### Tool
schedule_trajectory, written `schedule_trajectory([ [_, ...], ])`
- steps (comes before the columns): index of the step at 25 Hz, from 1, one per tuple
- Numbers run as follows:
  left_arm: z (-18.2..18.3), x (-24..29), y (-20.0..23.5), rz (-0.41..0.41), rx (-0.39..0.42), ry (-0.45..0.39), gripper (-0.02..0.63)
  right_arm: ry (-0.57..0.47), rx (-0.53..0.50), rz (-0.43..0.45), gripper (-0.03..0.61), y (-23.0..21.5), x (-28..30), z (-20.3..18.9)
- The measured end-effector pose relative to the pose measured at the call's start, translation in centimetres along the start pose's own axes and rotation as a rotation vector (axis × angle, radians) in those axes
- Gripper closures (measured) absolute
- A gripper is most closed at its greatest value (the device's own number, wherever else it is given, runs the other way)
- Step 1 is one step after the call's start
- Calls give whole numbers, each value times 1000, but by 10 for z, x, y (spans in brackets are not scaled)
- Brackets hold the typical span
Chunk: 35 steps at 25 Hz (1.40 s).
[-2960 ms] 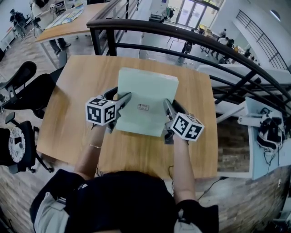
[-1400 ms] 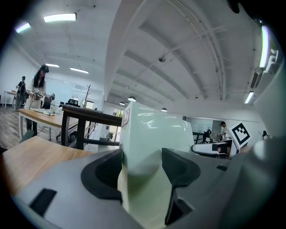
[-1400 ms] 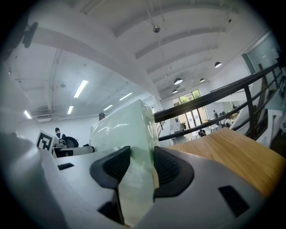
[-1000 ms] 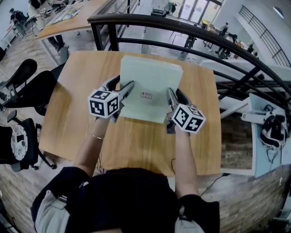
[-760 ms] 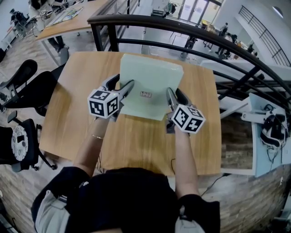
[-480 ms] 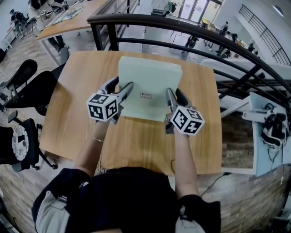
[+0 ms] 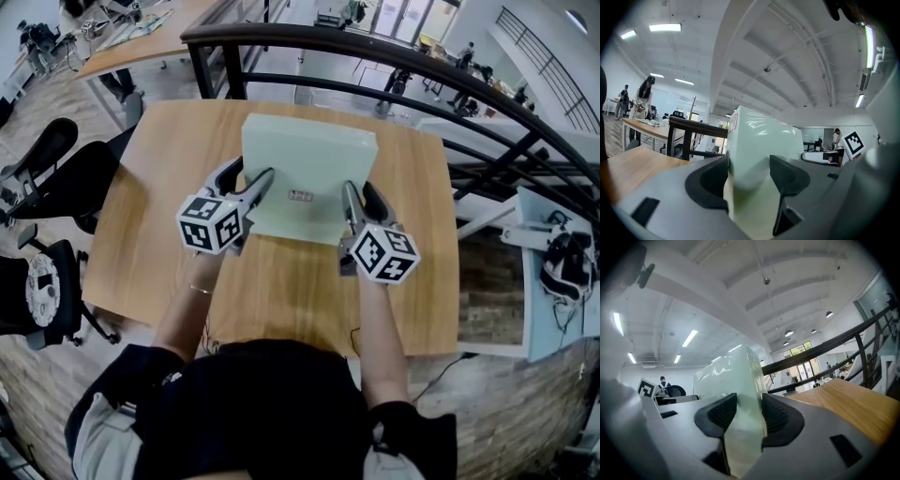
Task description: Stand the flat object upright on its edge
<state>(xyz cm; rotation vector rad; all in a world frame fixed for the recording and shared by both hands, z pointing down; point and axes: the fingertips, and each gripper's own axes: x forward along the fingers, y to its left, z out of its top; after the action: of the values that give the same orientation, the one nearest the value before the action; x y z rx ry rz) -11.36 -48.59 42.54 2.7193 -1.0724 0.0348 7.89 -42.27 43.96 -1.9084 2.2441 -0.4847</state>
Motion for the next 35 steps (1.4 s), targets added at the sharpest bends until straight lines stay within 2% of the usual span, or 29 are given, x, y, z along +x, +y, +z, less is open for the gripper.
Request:
schedule_trajectory([
  [25,-9,-41,-25,-8,77,-37,328,-6,-38,22,413,18,-40,-13],
  [35,-14,-55,-31,-61,74,-22,328,2,-48,68,410,23,-54,-20],
])
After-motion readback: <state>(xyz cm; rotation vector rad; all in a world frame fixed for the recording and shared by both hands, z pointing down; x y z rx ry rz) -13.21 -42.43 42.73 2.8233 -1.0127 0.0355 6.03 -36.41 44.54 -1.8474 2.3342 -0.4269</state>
